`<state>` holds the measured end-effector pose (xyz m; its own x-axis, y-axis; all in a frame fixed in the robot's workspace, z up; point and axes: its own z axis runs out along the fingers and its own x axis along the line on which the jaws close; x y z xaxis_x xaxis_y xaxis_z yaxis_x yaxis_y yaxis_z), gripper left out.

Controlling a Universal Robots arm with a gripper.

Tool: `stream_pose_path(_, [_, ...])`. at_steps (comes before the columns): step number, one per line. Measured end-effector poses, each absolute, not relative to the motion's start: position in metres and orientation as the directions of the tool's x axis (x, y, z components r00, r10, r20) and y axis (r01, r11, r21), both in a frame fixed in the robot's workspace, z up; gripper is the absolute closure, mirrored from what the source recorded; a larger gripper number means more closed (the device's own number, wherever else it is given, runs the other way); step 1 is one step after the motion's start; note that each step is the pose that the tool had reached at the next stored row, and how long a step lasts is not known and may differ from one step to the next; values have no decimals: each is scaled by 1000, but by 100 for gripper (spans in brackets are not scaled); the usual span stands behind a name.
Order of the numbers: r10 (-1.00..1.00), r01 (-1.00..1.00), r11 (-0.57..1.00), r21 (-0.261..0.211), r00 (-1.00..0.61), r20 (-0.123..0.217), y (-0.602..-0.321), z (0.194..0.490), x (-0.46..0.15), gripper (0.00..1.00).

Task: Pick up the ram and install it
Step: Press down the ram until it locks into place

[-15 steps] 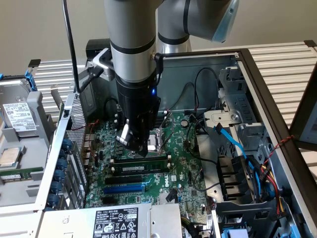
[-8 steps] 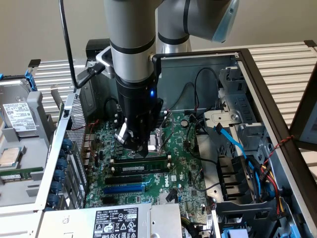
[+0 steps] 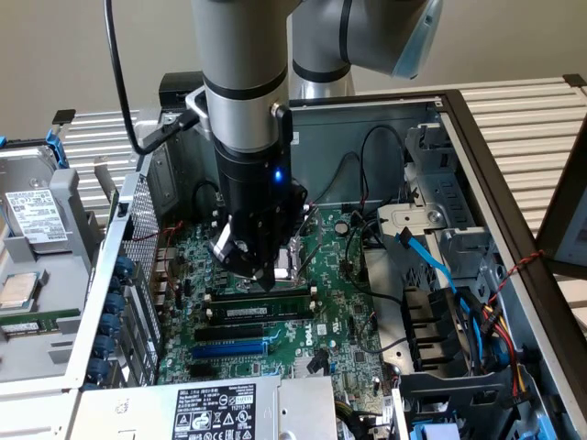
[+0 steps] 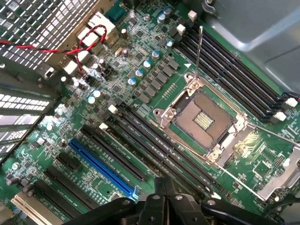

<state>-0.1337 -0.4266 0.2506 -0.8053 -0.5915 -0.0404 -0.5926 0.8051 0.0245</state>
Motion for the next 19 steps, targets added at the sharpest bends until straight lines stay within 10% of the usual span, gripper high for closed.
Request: stream_pose_path(19, [-287, -288, 957, 25, -957, -40, -427, 251, -134, 89])
